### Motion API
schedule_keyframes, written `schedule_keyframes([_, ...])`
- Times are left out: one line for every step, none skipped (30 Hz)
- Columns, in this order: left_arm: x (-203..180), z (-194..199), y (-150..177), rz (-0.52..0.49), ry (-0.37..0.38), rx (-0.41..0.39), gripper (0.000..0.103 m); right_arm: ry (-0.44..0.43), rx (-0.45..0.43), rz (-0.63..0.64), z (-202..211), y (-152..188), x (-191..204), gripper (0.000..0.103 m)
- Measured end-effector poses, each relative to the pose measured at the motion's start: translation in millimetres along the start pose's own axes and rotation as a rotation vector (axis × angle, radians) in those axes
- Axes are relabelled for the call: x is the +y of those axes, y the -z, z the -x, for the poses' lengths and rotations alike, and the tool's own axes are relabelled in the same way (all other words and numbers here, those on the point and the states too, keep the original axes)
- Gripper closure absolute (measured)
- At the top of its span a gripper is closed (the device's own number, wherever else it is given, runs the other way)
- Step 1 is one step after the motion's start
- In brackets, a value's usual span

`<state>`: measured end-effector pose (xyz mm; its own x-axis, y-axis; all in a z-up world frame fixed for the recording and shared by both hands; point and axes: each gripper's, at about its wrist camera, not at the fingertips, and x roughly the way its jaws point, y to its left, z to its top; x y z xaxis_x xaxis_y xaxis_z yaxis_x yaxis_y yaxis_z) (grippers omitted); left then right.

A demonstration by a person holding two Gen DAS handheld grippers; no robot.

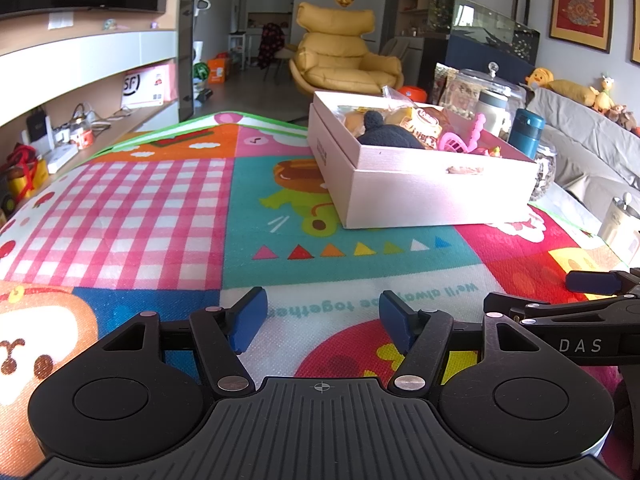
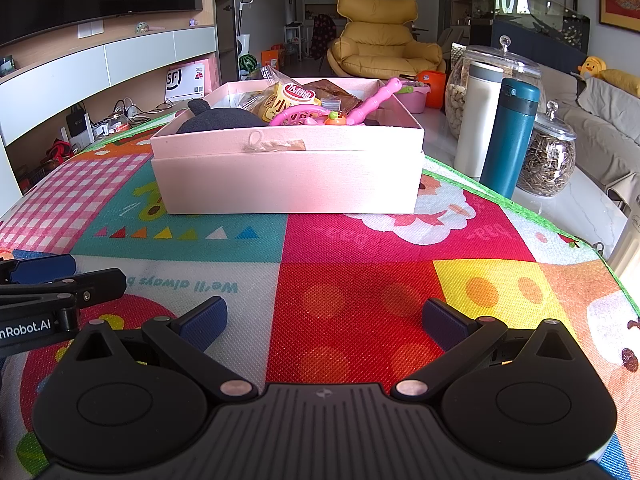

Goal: Organize objects

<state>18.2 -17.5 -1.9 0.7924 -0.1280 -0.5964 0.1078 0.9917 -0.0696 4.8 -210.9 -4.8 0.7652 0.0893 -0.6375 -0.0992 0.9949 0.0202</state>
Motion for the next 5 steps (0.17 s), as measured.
schedule_keyframes([0.3,0.2,-0.2,0.002,0.001,-0.001,0.035,0.000,0.000,0.000,0.0,0.0,0.0,0.000])
schedule_keyframes([0.2,0.3,-0.4,0.003,0.001,-0.001,0.035,0.000,0.000,0.000,0.0,0.0,0.0,0.000])
schedule_keyframes([0.6,0.7,-0.6,0.005,0.001,-0.002,0.036,0.000,0.000,0.000,0.0,0.0,0.0,0.000])
schedule_keyframes([1.1,0.7,-0.8,0.007,-0.001,-0.002,0.037,0.000,0.000,0.000,0.0,0.0,0.0,0.000])
schedule_keyframes([1.8,1.1,-1.4,0.010,-0.002,-0.002,0.037,0.000,0.000,0.000,0.0,0.0,0.0,0.000])
